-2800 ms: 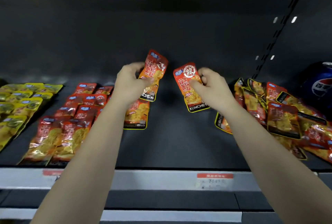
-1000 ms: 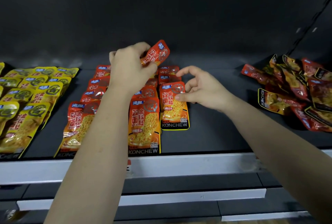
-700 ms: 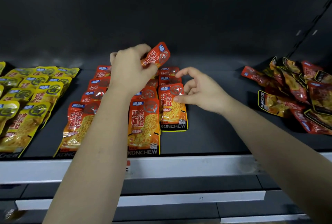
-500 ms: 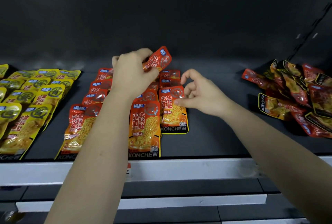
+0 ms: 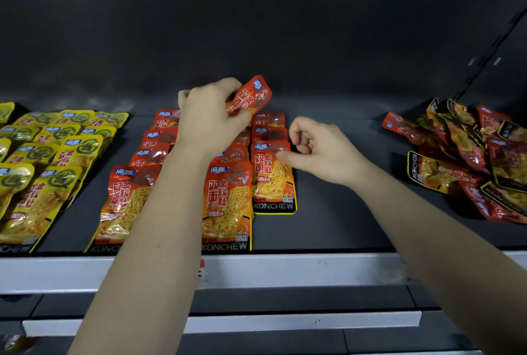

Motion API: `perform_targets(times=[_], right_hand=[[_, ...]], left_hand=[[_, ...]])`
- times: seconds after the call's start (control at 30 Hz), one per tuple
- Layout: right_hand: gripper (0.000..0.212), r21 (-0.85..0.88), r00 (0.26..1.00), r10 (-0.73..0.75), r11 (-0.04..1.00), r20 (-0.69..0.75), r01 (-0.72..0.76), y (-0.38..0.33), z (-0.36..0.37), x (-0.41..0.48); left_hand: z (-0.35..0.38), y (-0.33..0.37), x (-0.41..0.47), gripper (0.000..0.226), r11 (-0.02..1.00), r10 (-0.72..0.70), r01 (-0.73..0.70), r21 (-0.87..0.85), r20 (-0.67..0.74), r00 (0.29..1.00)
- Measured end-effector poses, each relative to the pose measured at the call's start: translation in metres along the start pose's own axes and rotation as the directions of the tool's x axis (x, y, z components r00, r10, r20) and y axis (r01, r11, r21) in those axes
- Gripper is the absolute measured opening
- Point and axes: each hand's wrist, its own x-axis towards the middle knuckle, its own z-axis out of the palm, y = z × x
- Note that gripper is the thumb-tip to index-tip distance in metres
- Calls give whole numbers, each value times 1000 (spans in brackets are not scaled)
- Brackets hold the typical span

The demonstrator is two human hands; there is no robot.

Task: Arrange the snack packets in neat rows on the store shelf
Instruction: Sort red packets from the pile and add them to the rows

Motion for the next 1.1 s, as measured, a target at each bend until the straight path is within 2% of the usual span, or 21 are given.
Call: perform_targets(times=[0.13, 0.27, 0.53, 0.7, 0.83, 0.97, 1.03, 1.1], right_hand=[[21, -91, 996, 12, 996, -90, -21, 8, -7, 3], [15, -172, 989, 111, 977, -93, -126, 23, -20, 5], [11, -260, 973, 188, 941, -133, -217, 37, -31, 7], [11, -309, 958, 264, 907, -110, -285, 42, -37, 4], [15, -291, 951, 288, 905, -114, -309, 45, -40, 4], [14, -299, 950, 292, 902, -111, -312, 46, -38, 5], [14, -298, 949, 294, 902, -111, -314, 46, -37, 5], [14, -308, 952, 287, 901, -108, -307, 46, -38, 5]], left_hand=[[-2, 0, 0, 32, 1000, -24, 24, -14, -16, 1000], [-4, -1, 0, 31, 1000, -22, 22, 11, -33, 999], [-7, 1, -1, 28, 1000, -27, 27, -12, -22, 999], [-9, 5, -2, 33, 996, -62, 61, -63, -18, 998], [-16, 7, -1, 38, 983, -105, 102, -153, -11, 994], [-31, 20, -4, 39, 960, -65, 70, -273, 27, 998], [-39, 25, -13, 46, 916, -9, 51, -398, 106, 994], [-43, 28, -24, 55, 857, 54, 81, -508, 245, 968]])
